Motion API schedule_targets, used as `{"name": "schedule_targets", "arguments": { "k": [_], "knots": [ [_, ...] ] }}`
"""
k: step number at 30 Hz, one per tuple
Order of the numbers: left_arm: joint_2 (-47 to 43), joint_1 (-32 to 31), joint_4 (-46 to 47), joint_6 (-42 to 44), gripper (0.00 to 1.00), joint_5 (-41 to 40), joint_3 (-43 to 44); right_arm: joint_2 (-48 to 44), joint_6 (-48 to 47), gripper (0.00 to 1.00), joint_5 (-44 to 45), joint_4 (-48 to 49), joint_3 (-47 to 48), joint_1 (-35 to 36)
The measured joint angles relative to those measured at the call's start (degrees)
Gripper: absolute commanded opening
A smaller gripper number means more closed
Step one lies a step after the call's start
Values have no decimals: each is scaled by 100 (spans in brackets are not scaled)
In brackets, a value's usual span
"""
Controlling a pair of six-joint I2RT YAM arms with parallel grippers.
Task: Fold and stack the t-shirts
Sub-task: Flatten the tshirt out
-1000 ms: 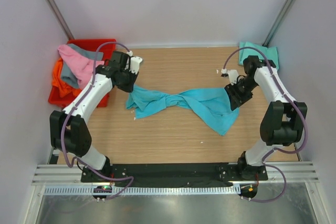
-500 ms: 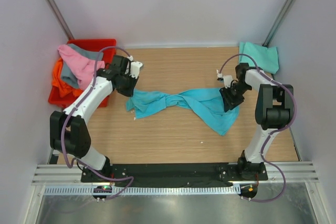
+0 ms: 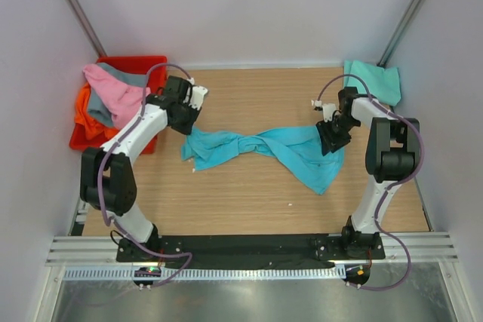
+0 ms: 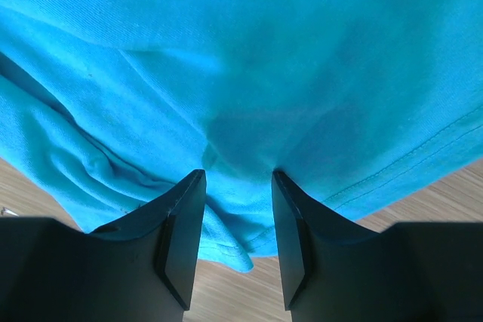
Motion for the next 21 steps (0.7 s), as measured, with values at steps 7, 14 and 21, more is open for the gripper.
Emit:
{"name": "schedule_targets", "arguments": {
  "k": [7, 14, 21],
  "knots": [
    [903, 7, 496, 192, 46, -999, 1300, 87, 177, 47, 57, -76, 109, 0],
    [813, 66, 1117, -247, 68, -1438, 1384, 85, 216, 47, 48, -66, 96, 0],
    [-599, -157, 929, -240, 55, -234, -514, 33, 223, 47, 9, 28, 4, -11]
  ]
}}
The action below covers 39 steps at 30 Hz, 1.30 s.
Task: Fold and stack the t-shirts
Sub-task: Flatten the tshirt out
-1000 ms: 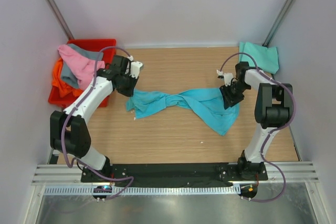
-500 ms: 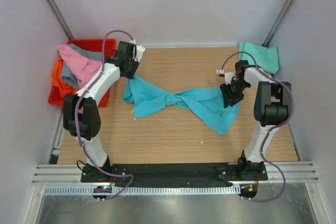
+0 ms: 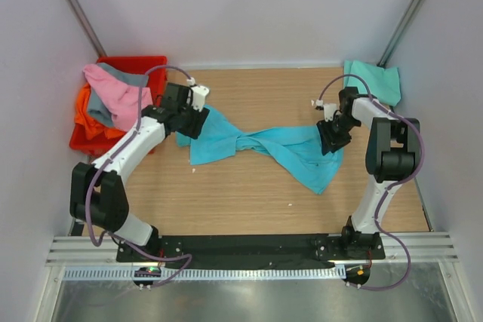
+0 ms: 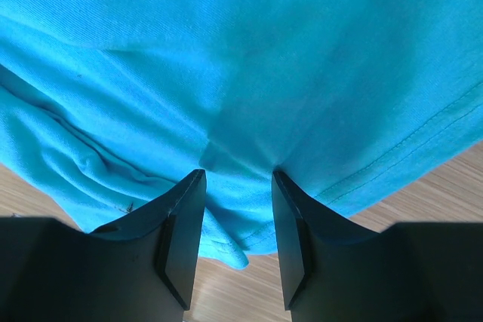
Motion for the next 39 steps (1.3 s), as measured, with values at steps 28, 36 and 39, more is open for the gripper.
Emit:
{"name": "schedule_targets", "arguments": {
  "k": [28, 36, 39],
  "knots": [
    [219, -492, 855, 837, 48, -527, -2111, 2, 0, 47, -197, 4, -11, -103],
    [778, 234, 807, 546, 42, 531, -1528, 2, 0, 47, -197, 4, -15, -103],
    [898, 444, 752, 476, 38, 881, -1381, 2, 0, 47, -197, 4, -15, -103]
  ]
}}
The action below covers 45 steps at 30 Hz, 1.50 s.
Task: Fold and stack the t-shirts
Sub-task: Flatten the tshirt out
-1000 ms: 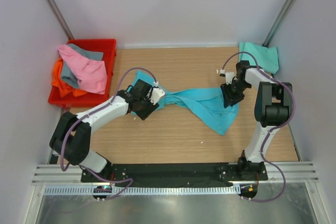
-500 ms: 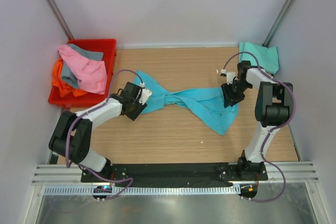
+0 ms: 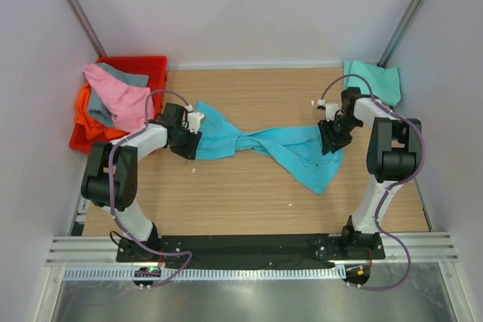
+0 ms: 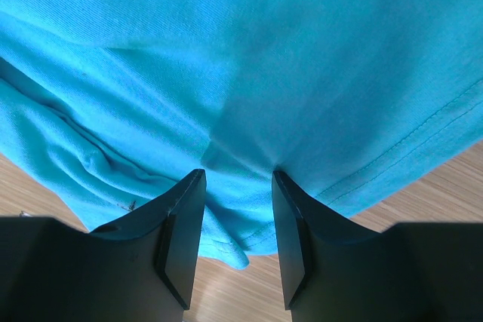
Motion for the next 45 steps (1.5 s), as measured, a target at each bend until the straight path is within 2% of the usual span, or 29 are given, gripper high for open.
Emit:
{"name": "schedule_targets", "arguments": {
  "k": [6, 9, 18, 28, 36, 45],
  "knots": [
    [42, 160, -44, -68, 19, 442, 24, 11, 0, 47, 0, -9, 9, 0],
    [44, 157, -138, -68, 0, 647, 7, 13, 0, 47, 0, -15, 15, 0],
    [-251, 181, -518, 55, 0, 984, -79, -61, 28, 47, -92, 63, -55, -142],
    [-2004, 186, -1021, 289, 0, 1335, -90, 133, 411, 48, -507, 433, 221, -979],
    [-2614, 186, -1366, 389, 0, 1488, -74, 323, 448, 49, -544, 514, 542, -973],
    [-3034, 186, -1419, 330, 0, 1508, 376, 319, 452, 49, -391, 839, 553, -977]
  ]
}}
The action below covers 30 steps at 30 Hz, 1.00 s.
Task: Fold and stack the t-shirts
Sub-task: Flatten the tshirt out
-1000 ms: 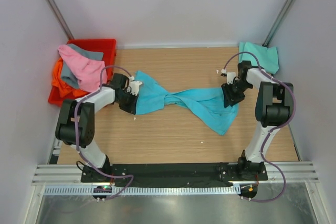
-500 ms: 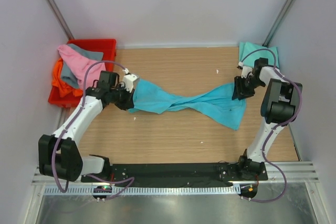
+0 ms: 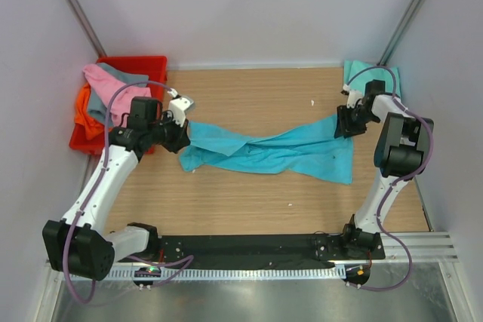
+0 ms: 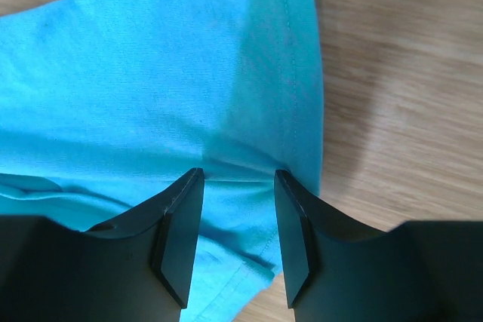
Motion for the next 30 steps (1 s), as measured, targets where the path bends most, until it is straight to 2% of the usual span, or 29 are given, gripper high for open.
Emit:
{"name": "schedule_targets", "arguments": {
  "k": [9, 15, 24, 30],
  "knots": [
    [-9, 0, -22, -111, 0, -44, -24, 4, 107, 50, 133, 673, 57, -76],
    [142, 0, -24, -127, 1, 26, -42, 197, 273, 50, 9, 922, 608, -101],
    [369, 2, -28, -138, 1, 107, -175, 1261, 450, 50, -531, 964, 1648, -101],
    [450, 4, -15, -138, 1, 107, -175, 1451, 527, 50, -754, 894, 1915, -105]
  ]
}}
